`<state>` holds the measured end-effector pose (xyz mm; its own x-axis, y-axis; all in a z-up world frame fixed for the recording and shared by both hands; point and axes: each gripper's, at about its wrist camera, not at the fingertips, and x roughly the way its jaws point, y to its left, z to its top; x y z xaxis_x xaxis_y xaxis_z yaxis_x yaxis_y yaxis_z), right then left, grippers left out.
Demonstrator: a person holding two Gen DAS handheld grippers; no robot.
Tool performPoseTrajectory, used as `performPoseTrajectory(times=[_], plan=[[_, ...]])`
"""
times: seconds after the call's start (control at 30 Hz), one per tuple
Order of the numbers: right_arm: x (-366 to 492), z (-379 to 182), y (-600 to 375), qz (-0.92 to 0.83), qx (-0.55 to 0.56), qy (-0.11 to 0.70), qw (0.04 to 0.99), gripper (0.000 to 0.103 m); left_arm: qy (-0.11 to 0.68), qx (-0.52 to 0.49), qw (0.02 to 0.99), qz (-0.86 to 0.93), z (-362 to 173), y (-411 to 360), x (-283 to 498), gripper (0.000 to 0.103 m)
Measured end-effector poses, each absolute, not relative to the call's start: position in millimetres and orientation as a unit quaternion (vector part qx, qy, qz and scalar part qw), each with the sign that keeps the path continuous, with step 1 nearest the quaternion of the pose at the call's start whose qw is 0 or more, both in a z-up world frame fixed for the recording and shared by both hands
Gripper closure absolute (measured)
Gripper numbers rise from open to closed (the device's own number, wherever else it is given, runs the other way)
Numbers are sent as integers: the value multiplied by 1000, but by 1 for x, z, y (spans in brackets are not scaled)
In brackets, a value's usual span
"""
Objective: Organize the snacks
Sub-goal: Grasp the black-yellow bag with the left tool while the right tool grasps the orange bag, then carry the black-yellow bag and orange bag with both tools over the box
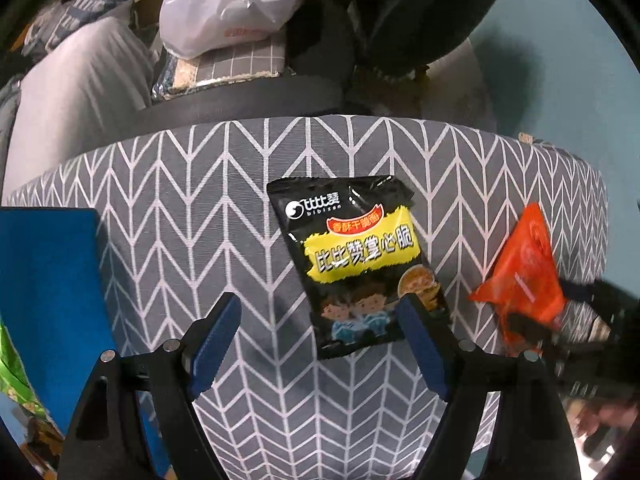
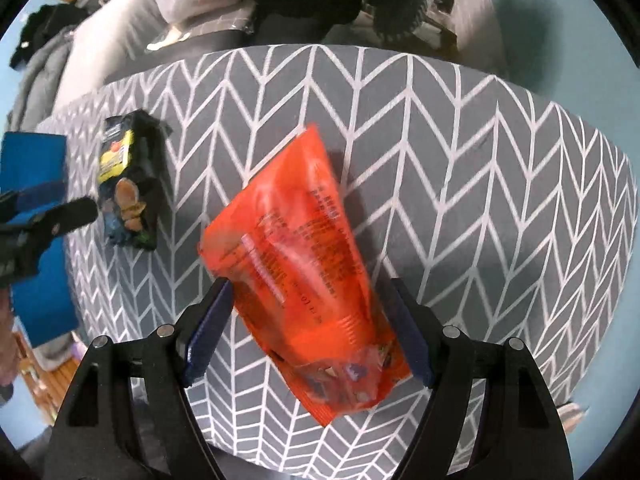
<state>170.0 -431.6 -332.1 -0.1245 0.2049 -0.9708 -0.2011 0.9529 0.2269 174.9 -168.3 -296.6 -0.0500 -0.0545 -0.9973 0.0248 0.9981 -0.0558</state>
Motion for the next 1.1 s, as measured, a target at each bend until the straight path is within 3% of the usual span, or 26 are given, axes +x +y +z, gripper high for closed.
performPoseTrajectory(times=[0.37, 0.77, 0.9, 1.0, 1.1], plan=[[153, -325, -425, 172, -25, 714, 678, 26, 744, -113, 658, -5, -326, -165, 196, 20], [148, -332, -406, 157, -63, 705, 689, 26, 747, -115, 655, 8, -346, -178, 196, 20], [144, -334, -395, 153, -92, 696, 695, 26, 737, -97, 669, 0, -341, -179, 190, 38], [140, -335, -388, 150, -112, 691, 698, 26, 734, -86, 673, -7, -337, -176, 188, 39], [134, -334, -383, 146, -126, 684, 703, 37, 733, -78, 676, -8, -333, -169, 181, 39]])
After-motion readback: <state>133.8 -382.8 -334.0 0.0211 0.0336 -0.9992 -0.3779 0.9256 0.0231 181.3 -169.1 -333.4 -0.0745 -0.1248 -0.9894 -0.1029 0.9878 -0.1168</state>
